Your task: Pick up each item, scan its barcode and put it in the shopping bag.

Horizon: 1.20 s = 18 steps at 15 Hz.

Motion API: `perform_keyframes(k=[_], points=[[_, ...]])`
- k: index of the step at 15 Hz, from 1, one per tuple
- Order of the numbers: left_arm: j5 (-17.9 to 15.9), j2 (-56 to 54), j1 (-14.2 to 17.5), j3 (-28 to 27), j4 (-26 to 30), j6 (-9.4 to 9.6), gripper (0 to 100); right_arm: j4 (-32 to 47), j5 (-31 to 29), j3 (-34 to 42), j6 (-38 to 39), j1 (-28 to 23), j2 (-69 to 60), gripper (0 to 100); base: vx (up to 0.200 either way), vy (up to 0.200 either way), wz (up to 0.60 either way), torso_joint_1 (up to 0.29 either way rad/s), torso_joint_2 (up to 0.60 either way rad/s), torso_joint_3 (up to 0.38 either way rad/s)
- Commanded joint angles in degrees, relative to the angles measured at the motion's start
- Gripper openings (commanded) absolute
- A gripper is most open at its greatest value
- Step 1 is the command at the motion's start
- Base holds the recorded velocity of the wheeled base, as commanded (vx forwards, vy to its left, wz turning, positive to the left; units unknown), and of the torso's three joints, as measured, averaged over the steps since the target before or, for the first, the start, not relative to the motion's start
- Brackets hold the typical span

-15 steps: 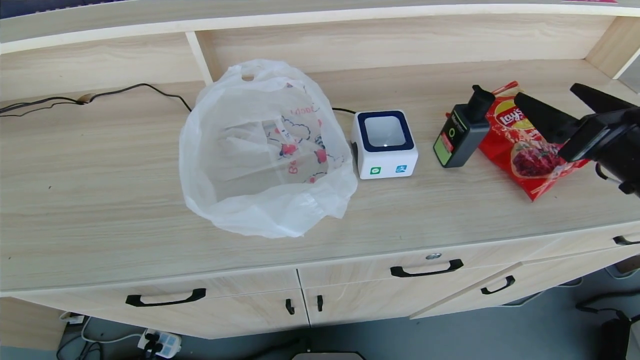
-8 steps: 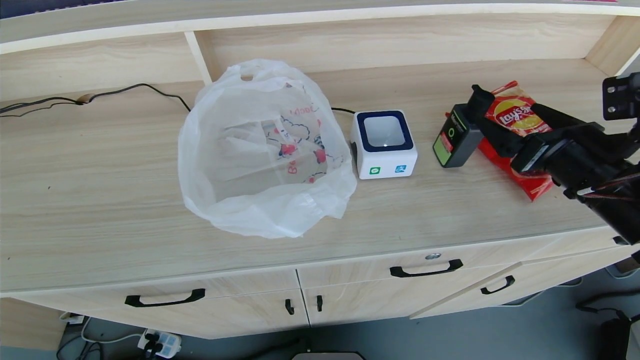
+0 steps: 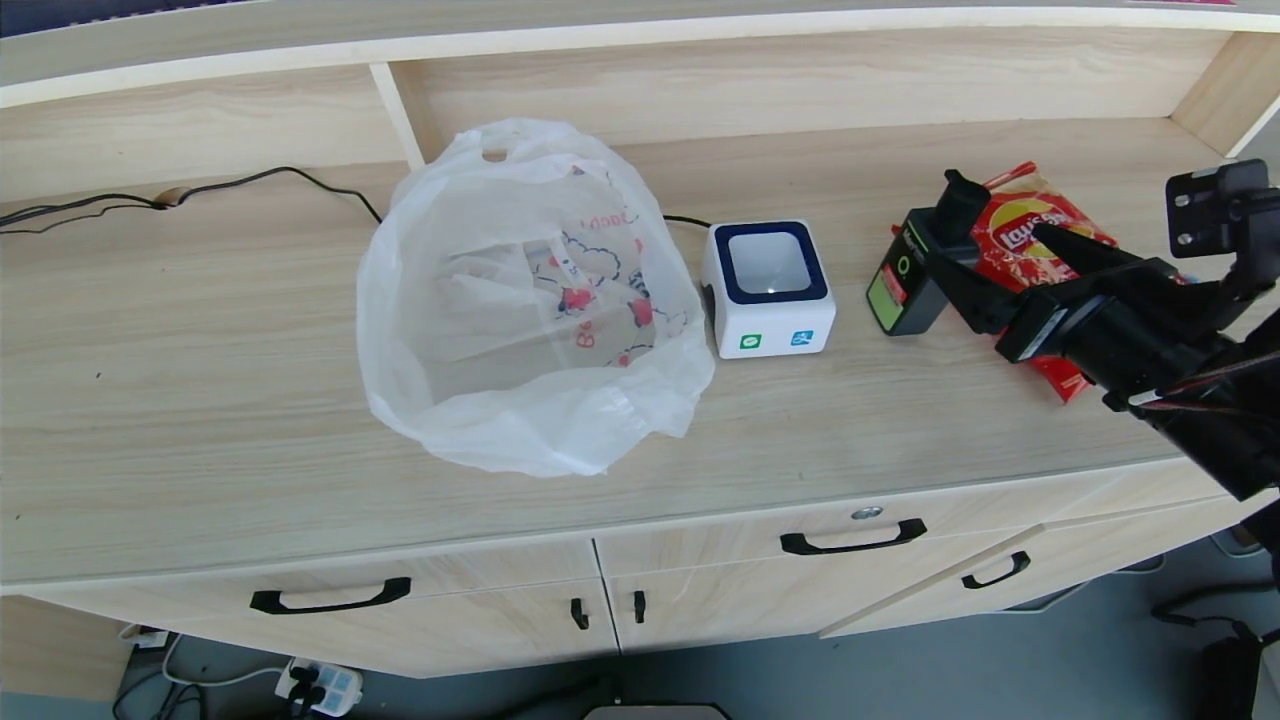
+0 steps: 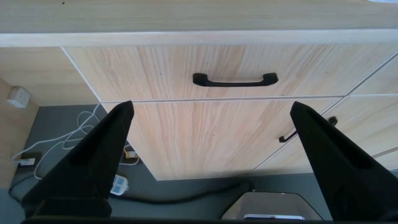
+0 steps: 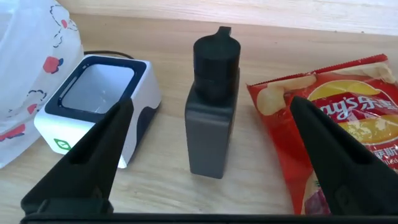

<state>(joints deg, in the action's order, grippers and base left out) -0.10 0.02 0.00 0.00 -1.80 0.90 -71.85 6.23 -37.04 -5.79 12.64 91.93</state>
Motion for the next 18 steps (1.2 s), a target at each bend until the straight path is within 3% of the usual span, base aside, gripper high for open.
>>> perform_keyframes(k=[1, 5, 18], points=[[0.01, -0.02, 0.00, 0.00, -0.04, 0.06, 100, -0.04, 0.10, -0.05, -0.01, 0.19, -0.61, 100, 0.000, 0.000, 0.00, 0.000, 0.00, 0.000], [0.01, -0.02, 0.00, 0.00, -0.04, 0.06, 100, -0.22, 0.10, 0.82, 0.08, 0.81, 0.00, 100, 0.000, 0.000, 0.00, 0.000, 0.00, 0.000], [0.01, -0.02, 0.00, 0.00, -0.04, 0.06, 100, -1.27, 0.19, -8.32, 0.60, 0.72, 12.40, 100, 0.000, 0.000, 0.00, 0.000, 0.00, 0.000]])
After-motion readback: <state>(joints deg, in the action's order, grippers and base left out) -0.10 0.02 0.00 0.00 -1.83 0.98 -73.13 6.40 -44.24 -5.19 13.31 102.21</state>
